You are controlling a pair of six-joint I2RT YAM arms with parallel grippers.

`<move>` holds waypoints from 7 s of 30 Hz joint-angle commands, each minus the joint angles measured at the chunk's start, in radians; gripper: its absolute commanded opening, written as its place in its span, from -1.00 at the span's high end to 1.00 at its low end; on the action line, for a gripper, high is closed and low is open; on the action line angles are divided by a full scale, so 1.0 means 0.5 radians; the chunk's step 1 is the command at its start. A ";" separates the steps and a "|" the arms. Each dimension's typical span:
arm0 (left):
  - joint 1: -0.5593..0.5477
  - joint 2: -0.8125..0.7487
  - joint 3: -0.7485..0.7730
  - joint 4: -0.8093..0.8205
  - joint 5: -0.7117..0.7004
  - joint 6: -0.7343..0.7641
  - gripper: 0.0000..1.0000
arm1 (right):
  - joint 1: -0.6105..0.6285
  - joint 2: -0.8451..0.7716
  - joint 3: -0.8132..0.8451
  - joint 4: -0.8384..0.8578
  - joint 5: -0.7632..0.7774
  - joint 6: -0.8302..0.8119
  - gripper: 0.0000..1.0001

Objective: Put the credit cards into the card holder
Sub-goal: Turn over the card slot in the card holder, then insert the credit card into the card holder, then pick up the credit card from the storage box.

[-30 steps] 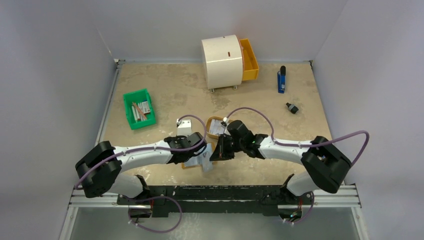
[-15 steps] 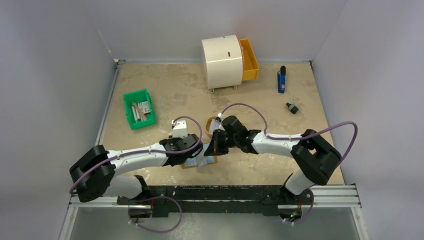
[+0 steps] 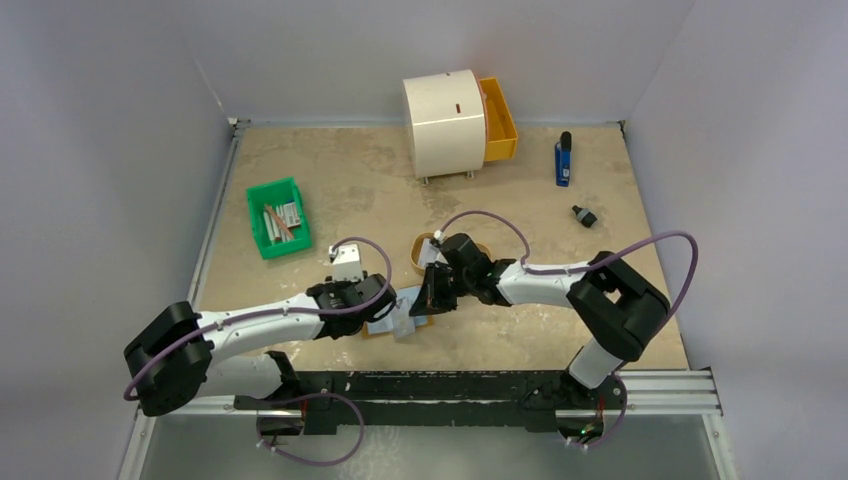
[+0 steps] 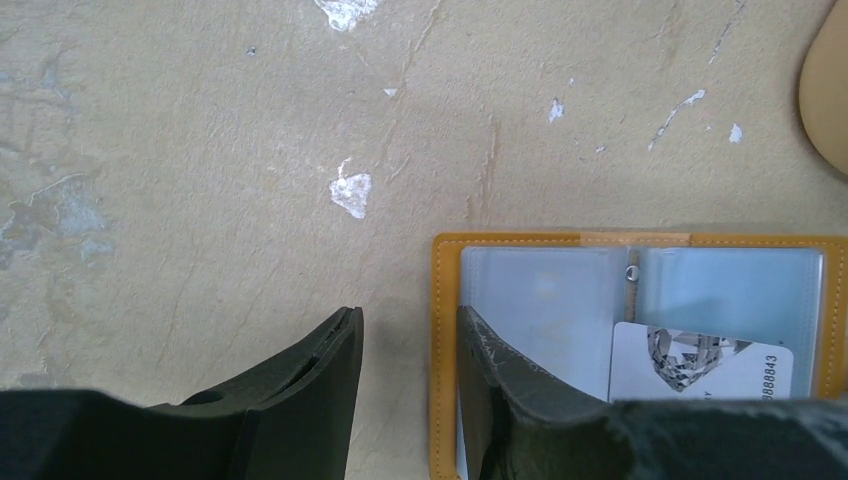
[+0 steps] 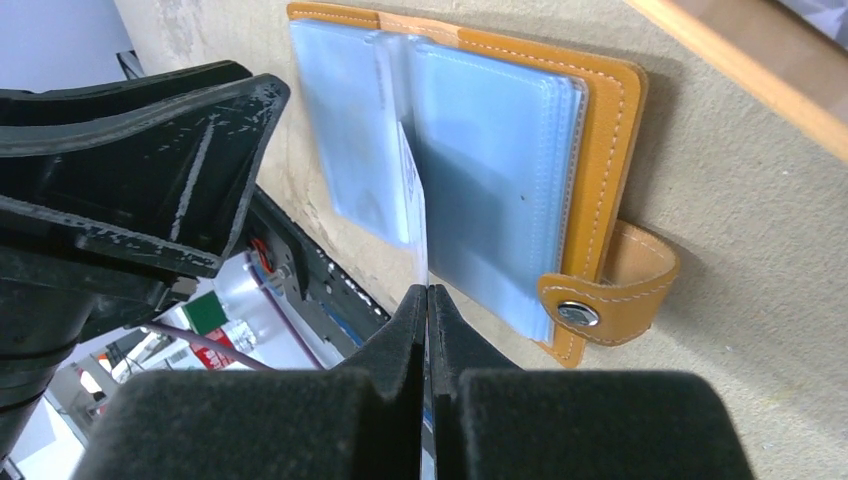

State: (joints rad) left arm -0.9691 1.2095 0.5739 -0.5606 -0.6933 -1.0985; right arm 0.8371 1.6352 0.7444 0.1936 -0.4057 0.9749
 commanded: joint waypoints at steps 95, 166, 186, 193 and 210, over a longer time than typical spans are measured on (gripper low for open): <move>0.008 0.030 -0.247 0.307 0.216 -0.243 0.66 | 0.081 0.378 0.286 0.214 -0.045 -0.031 1.00; 0.009 -0.806 -0.166 0.071 0.056 -0.142 -0.02 | 0.138 -0.662 0.044 -0.727 0.844 -0.236 0.11; 0.008 -0.978 -0.129 0.116 0.119 0.011 -0.47 | -0.543 -0.262 0.285 -0.346 0.742 -0.123 -0.06; 0.008 -1.002 -0.171 0.121 0.125 -0.008 -0.47 | -0.547 -0.045 0.349 -0.283 0.608 -0.141 -0.10; 0.009 -0.975 -0.191 0.088 0.112 -0.067 -0.44 | -0.546 0.166 0.367 -0.231 0.489 -0.127 0.20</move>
State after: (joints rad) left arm -0.9634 0.7345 0.4736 -0.5121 -0.6281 -1.1152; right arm 0.5652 1.7126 0.9012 0.0635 -0.1459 0.9051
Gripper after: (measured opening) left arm 0.724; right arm 0.432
